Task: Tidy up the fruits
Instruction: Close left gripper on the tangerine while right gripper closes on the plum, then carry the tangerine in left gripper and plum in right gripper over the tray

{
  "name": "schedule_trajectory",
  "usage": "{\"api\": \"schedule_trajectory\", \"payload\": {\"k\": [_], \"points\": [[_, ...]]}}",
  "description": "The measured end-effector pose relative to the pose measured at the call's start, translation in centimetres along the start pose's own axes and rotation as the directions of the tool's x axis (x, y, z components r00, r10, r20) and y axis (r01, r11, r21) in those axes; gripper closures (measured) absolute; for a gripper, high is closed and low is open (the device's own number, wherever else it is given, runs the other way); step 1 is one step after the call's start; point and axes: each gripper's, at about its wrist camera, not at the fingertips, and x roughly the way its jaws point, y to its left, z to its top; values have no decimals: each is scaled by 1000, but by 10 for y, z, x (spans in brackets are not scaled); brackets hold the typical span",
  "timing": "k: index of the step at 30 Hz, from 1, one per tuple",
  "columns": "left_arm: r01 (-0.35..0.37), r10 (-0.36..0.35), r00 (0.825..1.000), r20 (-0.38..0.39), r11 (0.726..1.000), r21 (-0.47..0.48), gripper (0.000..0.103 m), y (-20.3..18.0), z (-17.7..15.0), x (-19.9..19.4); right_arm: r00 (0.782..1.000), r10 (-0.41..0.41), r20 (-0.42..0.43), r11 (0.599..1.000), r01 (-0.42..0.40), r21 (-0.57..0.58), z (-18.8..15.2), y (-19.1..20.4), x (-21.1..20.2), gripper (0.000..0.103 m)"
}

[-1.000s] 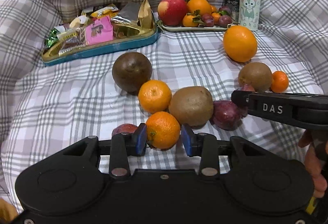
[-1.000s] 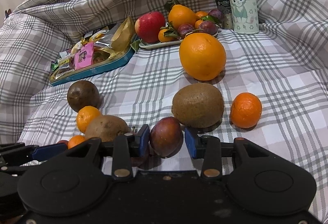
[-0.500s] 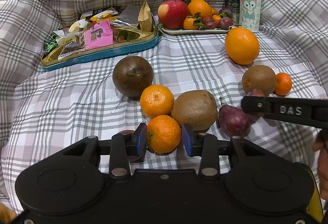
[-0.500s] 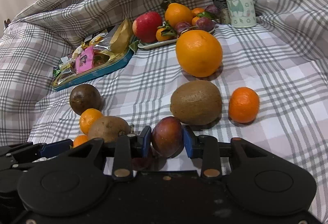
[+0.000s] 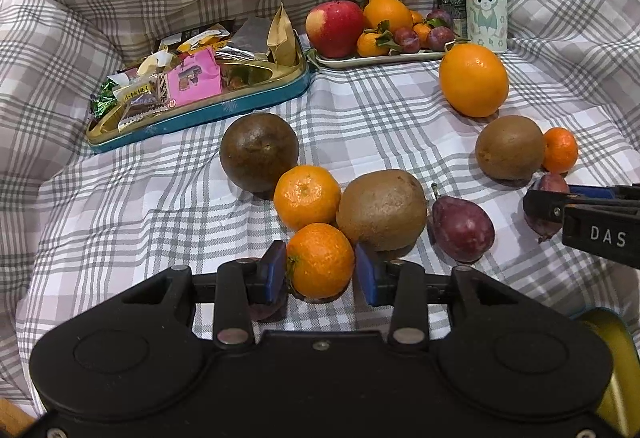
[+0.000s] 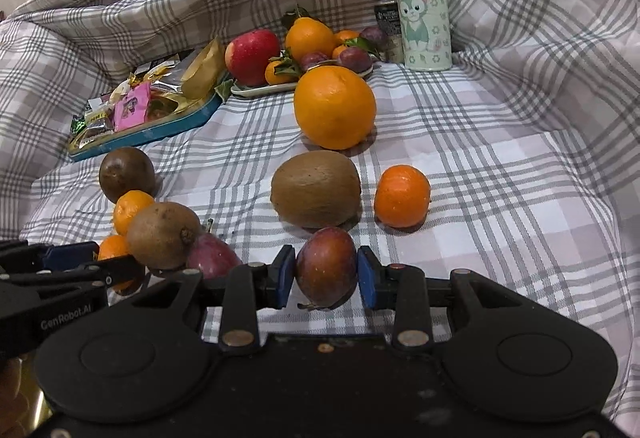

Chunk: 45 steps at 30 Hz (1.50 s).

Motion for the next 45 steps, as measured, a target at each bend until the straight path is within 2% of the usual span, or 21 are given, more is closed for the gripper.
{"api": "schedule_trajectory", "payload": {"k": [6, 10, 13, 18, 23, 28, 33, 37, 42, 45], "points": [[-19, 19, 1000, -10, 1000, 19, 54, 0, 1, 8, 1000, 4, -8, 1000, -4, -4, -1, 1, 6, 67], [27, -29, 996, -88, 999, -30, 53, 6, -1, 20, 1000, 9, -7, 1000, -9, -4, -2, 1, 5, 67], [56, -63, 995, -80, 995, -85, 54, 12, -4, 21, 1000, 14, -6, 1000, -14, -3, -1, 0, 6, 67], [68, -76, 995, -65, 991, -111, 56, 14, -5, 17, 1000, 25, -12, 1000, -25, 0, -1, -3, 1, 67], [86, -89, 996, -29, 991, -102, 56, 14, -2, 0, 999, 36, 11, 999, -36, 4, 0, -5, -16, 67], [89, -90, 996, -9, 995, -50, 56, 9, 0, -26, 998, 57, 12, 998, -57, 0, -2, -6, -36, 67], [106, -106, 994, -30, 994, -18, 56, 10, -3, -53, 996, 88, 19, 996, -88, -16, -7, -4, -60, 67], [147, -147, 988, -45, 989, -11, 56, 23, -10, -77, 994, 110, 16, 994, -110, -21, -14, -1, -74, 67], [84, -83, 995, -57, 996, 11, 56, 41, -24, -100, 991, 131, -1, 991, -131, -37, -28, 4, -87, 67], [53, -54, 996, -70, 998, -20, 56, 49, -34, -106, 990, 137, -20, 990, -137, -42, -37, 10, -91, 67]]}}
